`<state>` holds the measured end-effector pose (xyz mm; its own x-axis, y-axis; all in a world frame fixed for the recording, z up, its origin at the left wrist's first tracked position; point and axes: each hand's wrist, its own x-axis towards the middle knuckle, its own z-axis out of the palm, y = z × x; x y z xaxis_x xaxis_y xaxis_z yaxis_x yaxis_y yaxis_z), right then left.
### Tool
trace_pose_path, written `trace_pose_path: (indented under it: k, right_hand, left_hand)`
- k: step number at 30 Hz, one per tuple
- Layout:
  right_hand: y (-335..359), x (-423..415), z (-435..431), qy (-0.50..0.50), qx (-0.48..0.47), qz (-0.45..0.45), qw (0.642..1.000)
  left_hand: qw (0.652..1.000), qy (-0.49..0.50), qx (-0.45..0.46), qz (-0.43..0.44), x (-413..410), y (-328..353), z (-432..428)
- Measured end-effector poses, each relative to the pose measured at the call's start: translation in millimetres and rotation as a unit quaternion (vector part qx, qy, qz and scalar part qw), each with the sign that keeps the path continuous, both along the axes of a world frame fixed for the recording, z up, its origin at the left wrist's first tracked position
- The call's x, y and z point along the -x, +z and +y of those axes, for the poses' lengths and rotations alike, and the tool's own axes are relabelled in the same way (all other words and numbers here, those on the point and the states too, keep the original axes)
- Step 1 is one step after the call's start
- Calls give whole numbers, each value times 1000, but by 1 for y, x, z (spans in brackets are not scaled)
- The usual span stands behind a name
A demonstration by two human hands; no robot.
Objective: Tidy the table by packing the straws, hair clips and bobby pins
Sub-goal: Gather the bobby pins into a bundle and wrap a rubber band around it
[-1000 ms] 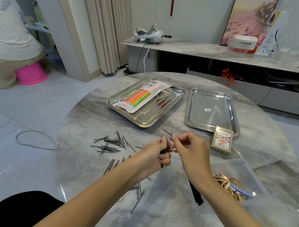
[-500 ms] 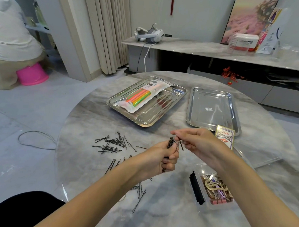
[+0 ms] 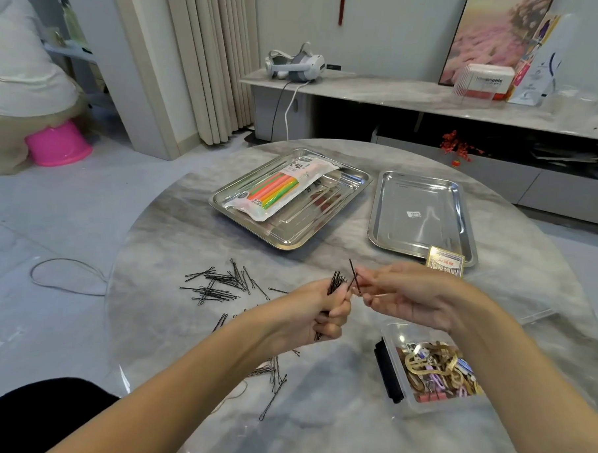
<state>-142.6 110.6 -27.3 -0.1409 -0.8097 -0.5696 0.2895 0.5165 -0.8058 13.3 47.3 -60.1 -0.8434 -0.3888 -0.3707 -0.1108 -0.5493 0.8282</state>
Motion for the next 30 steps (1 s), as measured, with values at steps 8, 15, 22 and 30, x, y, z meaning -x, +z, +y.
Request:
trace_pose_path:
  k: [8, 15, 22, 30]
  right_hand:
    - [9, 2, 6, 47, 18, -100, 994]
    - [-5, -7, -1, -36, 39, -189, 980]
    - [-11, 6, -6, -166, 57, -145, 974]
    - [-4, -8, 5, -40, 69, 119, 990]
  left_hand:
    - [999, -51, 5, -7, -4, 2, 4]
    - [997, -69, 13, -24, -3, 5, 2]
    - [989, -145, -28, -16, 0, -2, 30]
    - [954, 133, -260, 63, 6, -5, 3]
